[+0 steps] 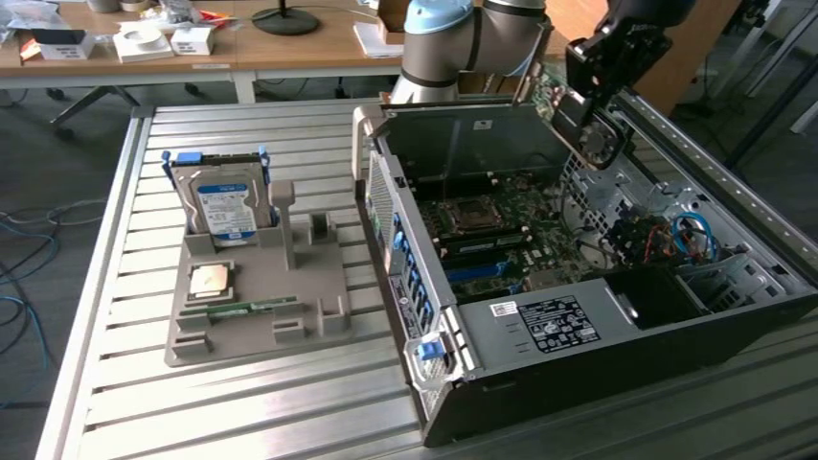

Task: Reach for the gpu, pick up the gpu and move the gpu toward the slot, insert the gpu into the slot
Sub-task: 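Insert the gpu into the slot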

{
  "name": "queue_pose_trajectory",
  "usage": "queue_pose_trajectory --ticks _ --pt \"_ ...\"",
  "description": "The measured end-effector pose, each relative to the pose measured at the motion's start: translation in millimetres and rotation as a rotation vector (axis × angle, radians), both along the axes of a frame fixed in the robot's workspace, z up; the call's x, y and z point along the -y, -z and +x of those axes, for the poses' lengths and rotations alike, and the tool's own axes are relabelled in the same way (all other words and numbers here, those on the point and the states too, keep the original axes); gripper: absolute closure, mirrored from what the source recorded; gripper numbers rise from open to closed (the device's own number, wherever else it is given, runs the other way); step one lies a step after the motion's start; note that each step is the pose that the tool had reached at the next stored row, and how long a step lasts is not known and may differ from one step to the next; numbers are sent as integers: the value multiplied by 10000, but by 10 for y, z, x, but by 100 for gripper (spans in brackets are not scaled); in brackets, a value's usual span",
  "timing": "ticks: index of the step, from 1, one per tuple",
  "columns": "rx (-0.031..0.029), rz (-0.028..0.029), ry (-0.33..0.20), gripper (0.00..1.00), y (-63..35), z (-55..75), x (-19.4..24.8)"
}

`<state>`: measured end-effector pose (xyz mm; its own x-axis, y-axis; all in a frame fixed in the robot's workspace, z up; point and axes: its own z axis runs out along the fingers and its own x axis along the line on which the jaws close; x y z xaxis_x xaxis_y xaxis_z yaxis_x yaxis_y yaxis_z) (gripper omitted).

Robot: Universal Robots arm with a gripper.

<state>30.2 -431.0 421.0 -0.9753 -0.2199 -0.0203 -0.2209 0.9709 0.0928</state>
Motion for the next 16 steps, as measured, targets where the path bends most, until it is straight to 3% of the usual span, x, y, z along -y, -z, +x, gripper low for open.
queue_pose_trajectory --ticks 16 --pt "0 -4 -2915 73 11 0 0"
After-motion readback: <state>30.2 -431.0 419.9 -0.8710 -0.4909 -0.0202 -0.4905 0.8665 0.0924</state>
